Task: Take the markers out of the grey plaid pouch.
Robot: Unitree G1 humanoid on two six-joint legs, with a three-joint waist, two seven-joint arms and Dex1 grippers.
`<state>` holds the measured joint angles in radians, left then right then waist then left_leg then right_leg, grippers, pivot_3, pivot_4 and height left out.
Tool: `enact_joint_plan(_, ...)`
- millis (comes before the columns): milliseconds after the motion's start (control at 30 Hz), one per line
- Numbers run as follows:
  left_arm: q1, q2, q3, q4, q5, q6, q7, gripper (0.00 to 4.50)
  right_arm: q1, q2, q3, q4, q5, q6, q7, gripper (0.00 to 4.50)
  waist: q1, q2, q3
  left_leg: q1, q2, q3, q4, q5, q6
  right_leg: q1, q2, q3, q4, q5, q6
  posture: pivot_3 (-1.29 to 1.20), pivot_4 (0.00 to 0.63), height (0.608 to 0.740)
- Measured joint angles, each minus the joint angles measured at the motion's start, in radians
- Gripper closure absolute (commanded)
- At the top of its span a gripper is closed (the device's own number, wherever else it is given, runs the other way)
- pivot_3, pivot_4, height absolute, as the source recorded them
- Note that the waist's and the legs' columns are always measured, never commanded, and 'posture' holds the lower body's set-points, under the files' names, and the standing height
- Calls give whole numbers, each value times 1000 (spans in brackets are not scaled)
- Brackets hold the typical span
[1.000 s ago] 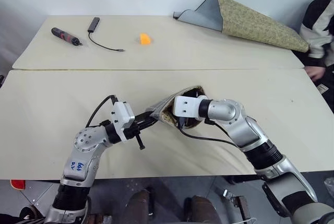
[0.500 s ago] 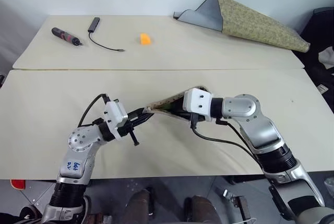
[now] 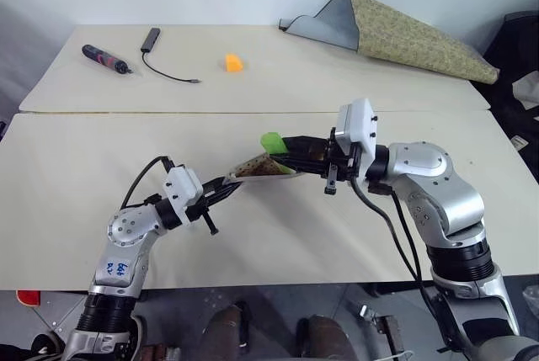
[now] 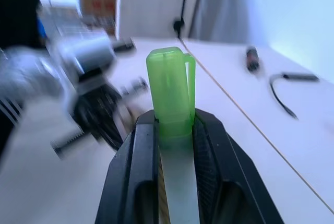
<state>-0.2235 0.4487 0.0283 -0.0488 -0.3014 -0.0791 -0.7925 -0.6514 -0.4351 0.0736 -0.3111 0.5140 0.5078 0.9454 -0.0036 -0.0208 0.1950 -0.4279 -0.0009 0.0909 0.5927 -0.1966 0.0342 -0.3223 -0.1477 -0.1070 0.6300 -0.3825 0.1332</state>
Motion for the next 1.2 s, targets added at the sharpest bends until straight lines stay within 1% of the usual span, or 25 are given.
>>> enact_joint_plan(200, 1, 11, 3, 0, 14, -7, 10, 4500, -22, -2, -15, 11, 27, 33, -54, 3961, 0, 0, 0, 0, 0, 0, 0, 0, 0, 0, 0, 0, 0, 0, 0, 0, 150, 740)
enact_joint_plan(333, 0, 60, 72, 12, -39, 49, 2, 4500, -99, -29, -161, 56, 136, 146, -130, 3962, -1, 0, 0, 0, 0, 0, 0, 0, 0, 0, 0, 0, 0, 0, 0, 0, 150, 740)
enact_joint_plan(367, -5, 63, 91, 13, -58, 69, 5, 4500, -111, -60, -188, 66, 146, 172, -143, 3962, -1, 0, 0, 0, 0, 0, 0, 0, 0, 0, 0, 0, 0, 0, 0, 0, 150, 740)
enact_joint_plan(467, -8, 58, 121, 9, -87, 107, 28, 4500, -79, -197, -188, 114, 125, 240, -121, 3962, 6, -1, 0, 0, -1, 0, 0, -1, 2, 0, -2, -1, -2, 0, 0, 0, 150, 740)
enact_joint_plan(500, -8, 59, 123, 10, -84, 104, 31, 4500, -64, -225, -185, 123, 122, 260, -113, 3962, 5, -1, 0, -1, -1, 1, 0, -2, 2, 0, -1, 0, -2, 1, 1, 0, 150, 740)
enact_joint_plan(600, -3, 70, 125, 18, -60, 75, 30, 4500, -9, -347, -130, 116, 106, 322, -58, 3962, 2, -1, 0, -1, -1, 2, 0, -2, 2, 0, -1, 0, -2, 1, 1, 0, 150, 740)
enact_joint_plan(667, 1, 71, 128, 21, -52, 66, 30, 4500, 73, -458, -55, 84, 56, 344, -11, 3962, 2, -1, 0, -1, 0, 1, 0, -2, 2, 0, -2, 0, -3, 1, 1, 0, 150, 740)
enact_joint_plan(700, 4, 72, 131, 21, -52, 64, 30, 4500, 99, -472, -25, 80, 43, 350, 2, 3962, 1, -1, -1, -1, 0, 2, 0, -2, 2, 0, -2, 0, -3, 1, 1, 0, 150, 740)
enact_joint_plan(767, 4, 70, 127, 22, -47, 58, 30, 4500, 127, -474, 36, 70, 30, 356, 20, 3962, -4, 0, 0, -1, 1, 4, 0, -2, 2, 0, -2, 0, -3, 1, 1, 0, 150, 740)
enact_joint_plan(833, 3, 68, 122, 21, -44, 53, 30, 4500, 124, -470, 61, 67, 8, 354, 18, 3962, -5, 0, 0, 0, 2, 4, 0, -2, 1, 0, -2, 0, -3, 1, 1, 0, 150, 740)
enact_joint_plan(967, 0, 52, 116, 15, -43, 54, 38, 4500, 106, -417, 125, 109, -107, 276, -27, 3962, 1, -1, -1, 0, 2, 4, 2, -4, -3, 0, -2, 0, -3, 1, 0, 0, 150, 740)
enact_joint_plan(1033, -1, 50, 115, 12, -43, 55, 40, 4500, 105, -379, 135, 147, -132, 256, -45, 3228, 1, -1, -1, 0, 2, 4, 2, -4, -3, 0, -2, 0, -3, 1, 1, 0, 150, 740)
enact_joint_plan(1067, 0, 50, 114, 9, -43, 56, 41, 4500, 103, -350, 136, 176, -144, 256, -63, 3054, 2, -1, -1, -1, 2, 4, 2, -4, -2, 0, -1, 0, -3, 2, 0, 0, 150, 740)
enact_joint_plan(1100, 0, 49, 113, 6, -43, 56, 41, 4500, 103, -335, 137, 195, -151, 256, -75, 2706, 3, -1, -1, -1, 1, 4, 2, -3, -1, 0, -1, -1, -3, 2, 1, 0, 150, 740)
enact_joint_plan(1200, 1, 49, 113, -10, -42, 57, 50, 4500, 96, -314, 136, 221, -165, 242, -85, 1657, 3, -1, -1, -1, 1, 3, 2, -2, 0, 0, -1, -1, -3, 2, 1, 0, 150, 740)
